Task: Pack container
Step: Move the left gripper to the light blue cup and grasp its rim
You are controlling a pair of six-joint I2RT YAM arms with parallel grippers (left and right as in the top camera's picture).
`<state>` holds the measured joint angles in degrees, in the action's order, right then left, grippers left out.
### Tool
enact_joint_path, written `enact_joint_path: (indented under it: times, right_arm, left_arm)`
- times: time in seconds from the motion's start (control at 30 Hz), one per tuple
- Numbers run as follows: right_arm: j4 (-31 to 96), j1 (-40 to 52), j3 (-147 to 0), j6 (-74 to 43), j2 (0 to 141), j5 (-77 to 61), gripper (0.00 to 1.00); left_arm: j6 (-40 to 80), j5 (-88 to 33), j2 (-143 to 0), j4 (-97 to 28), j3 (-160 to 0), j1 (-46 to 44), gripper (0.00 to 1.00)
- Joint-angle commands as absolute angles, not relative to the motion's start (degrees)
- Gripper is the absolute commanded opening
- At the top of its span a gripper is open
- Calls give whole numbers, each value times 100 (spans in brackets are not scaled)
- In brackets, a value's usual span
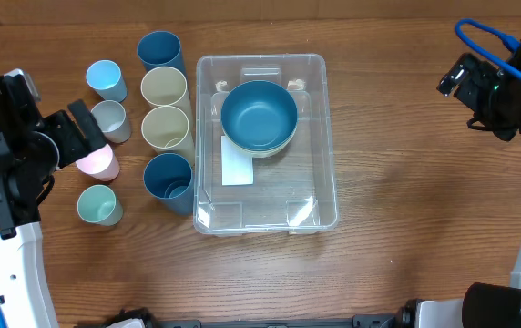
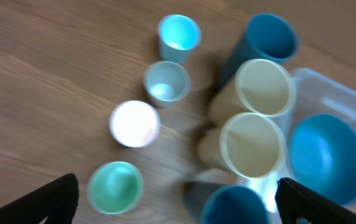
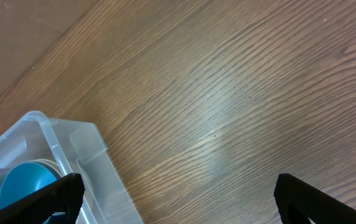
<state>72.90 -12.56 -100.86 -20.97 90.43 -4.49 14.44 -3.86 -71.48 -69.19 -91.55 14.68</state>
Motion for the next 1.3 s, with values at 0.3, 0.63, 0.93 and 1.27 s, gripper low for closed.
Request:
enact_joint_path:
  times: [0.3,0.63,0.93,1.27]
  right_arm:
    - [7341,-1251,-10088,-2126,8976,-475,100]
    - [7341,-1251,-10088,-2126,8976,-475,100]
    - [7341,-1251,-10088,-2126,8976,-473,100]
    - [7341,-1251,-10088,-2126,8976,-475,100]
  left_arm:
    - [1695,-1208,-7234,-6442,-9282,1496,100]
    - [1671,-1232,-9061,-6202,-10322,1750,100]
    - [1704,-1599,-10602,-5714,-11124,2296,100]
    - [2167,-2357,-12031,-4709,-11153,2624,100]
